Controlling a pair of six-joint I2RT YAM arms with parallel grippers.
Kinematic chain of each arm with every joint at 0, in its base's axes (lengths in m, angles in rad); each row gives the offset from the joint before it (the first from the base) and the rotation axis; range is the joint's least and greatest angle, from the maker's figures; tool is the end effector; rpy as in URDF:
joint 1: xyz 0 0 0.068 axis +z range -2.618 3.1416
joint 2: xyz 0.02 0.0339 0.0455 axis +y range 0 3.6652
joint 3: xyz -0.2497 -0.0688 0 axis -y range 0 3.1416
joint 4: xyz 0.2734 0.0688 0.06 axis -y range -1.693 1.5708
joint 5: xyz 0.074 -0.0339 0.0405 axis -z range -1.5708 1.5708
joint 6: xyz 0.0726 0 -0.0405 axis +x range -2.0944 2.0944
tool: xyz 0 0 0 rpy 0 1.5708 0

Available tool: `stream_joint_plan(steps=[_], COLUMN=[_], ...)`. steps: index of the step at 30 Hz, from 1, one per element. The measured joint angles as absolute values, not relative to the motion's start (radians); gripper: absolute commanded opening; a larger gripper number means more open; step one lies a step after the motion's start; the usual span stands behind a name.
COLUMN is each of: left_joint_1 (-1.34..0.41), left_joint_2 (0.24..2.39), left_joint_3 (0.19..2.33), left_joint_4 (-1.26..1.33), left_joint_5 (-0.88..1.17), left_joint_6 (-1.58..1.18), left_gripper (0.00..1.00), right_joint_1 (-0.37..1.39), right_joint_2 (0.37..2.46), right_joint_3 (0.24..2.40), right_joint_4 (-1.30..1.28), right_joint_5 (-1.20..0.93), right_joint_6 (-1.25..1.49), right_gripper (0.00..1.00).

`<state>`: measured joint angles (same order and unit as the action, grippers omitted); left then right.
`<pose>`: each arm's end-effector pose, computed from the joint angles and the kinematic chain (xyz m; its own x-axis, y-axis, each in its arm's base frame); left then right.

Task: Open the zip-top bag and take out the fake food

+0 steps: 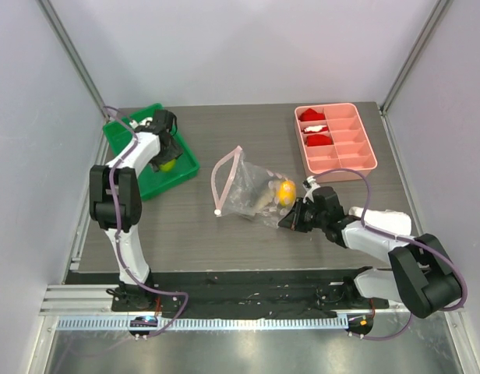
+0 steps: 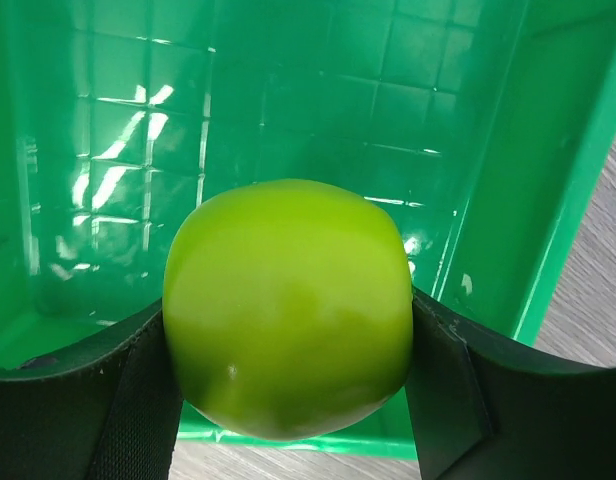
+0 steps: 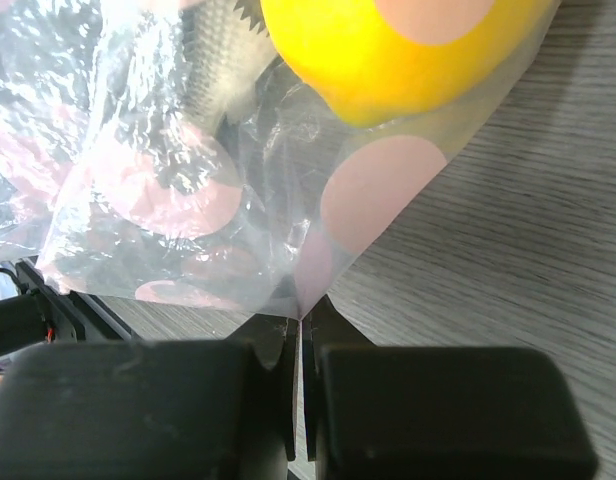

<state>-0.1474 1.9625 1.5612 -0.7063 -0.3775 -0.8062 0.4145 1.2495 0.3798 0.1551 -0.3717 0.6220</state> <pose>0.4527 -0.0402 0.1661 -0.5936 -0.5901 -0.5473 -0.6569 0.7481 -0.0942 0.2368 0.1330 0.0874 -0.8524 0.2180 -0.4752 -0.1595 0.7571 0.6336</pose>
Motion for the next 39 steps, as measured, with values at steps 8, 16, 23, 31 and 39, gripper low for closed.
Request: stream_joint_plan(steps=[8, 16, 23, 31, 39], left_joint_1=[-0.096, -0.093, -0.13, -0.42, -0.534], left_joint_2=[1.99, 2.046, 1.832, 1.425, 1.477], left_joint_3=[1.568, 1.67, 1.517, 1.188, 1.157], left_joint_4=[-0.678, -0.776, -0.744, -0.444, -0.382], left_joint_5=[-0.231, -0.228, -0.196, 0.137, 0.231], left_joint_6=[-0.796, -0.811, -0.819, -0.773, -0.725], left_gripper=[0.78, 1.0, 0.58, 0.14, 0.0], right_joint_1=[0.414, 0.414, 0.414, 0.414, 0.402], right_joint_2=[1.227, 1.226, 1.212, 1.202, 1.109], right_joint_3=[0.377, 0.377, 0.378, 0.398, 0.435], right_joint_4=[0.134, 0.133, 0.093, 0.01, -0.15], right_joint_5=[-0.371, -0.372, -0.363, -0.335, -0.231], right_joint_6=[0.62, 0.617, 0.588, 0.55, 0.536], right_gripper=[0.05, 0.06, 0.31, 0.52, 0.45])
